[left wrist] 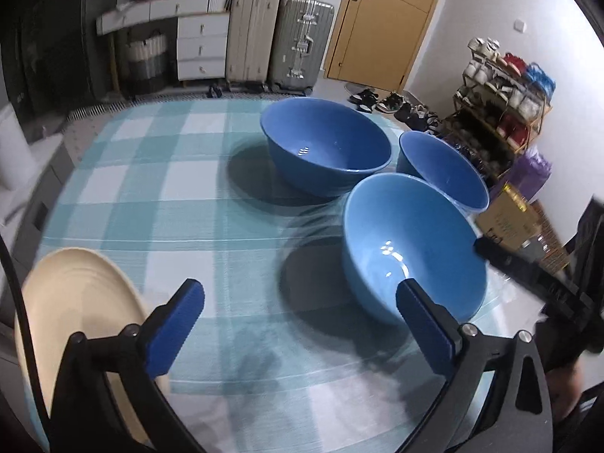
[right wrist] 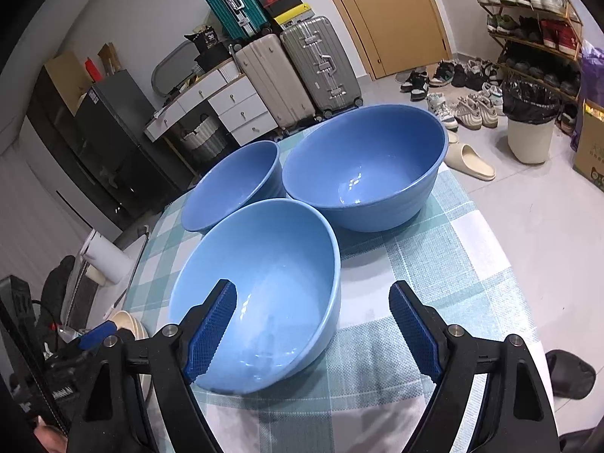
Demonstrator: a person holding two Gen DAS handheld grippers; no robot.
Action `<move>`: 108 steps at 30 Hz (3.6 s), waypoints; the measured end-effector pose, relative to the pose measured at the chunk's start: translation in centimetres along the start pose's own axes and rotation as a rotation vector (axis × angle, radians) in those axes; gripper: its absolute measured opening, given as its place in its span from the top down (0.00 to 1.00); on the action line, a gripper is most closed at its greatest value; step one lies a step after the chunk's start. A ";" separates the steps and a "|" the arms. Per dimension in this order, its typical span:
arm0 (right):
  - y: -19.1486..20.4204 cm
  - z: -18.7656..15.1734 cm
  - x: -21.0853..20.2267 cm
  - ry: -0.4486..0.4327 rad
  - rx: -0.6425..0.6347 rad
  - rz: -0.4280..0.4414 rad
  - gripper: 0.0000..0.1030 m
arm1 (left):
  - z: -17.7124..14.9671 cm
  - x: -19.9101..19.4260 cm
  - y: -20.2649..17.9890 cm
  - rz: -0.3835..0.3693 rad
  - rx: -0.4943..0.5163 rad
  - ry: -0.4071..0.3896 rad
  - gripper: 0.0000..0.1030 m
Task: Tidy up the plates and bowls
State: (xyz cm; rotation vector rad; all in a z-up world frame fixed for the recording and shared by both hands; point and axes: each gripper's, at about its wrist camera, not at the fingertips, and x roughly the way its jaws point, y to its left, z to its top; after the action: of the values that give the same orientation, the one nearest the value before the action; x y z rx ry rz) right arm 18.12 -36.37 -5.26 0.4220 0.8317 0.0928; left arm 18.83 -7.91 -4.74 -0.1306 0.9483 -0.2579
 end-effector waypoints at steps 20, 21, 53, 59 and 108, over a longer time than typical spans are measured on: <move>-0.6 0.5 4.8 0.156 0.050 -0.004 0.51 | 1.5 6.3 -1.4 -0.096 -0.108 0.177 0.13; -0.6 0.4 5.0 0.160 0.055 -0.008 0.53 | 1.5 6.4 -1.5 -0.107 -0.106 0.185 0.23; 0.6 -4.2 1.8 0.250 0.000 -0.023 0.75 | -3.9 2.4 -2.1 -0.217 -0.036 0.292 0.69; 1.3 -5.9 0.3 0.267 -0.023 -0.022 0.75 | -5.5 0.9 -1.9 -0.201 -0.025 0.281 0.69; 6.0 -4.4 -12.6 -0.350 -0.197 0.016 0.01 | -1.0 -2.8 3.7 0.005 -0.037 0.070 0.23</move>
State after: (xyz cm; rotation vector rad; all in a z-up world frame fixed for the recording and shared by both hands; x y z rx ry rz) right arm 6.89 -32.49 3.34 0.2485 0.4690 0.1107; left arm 17.06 -3.61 -3.97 -0.1542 1.0231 -0.2413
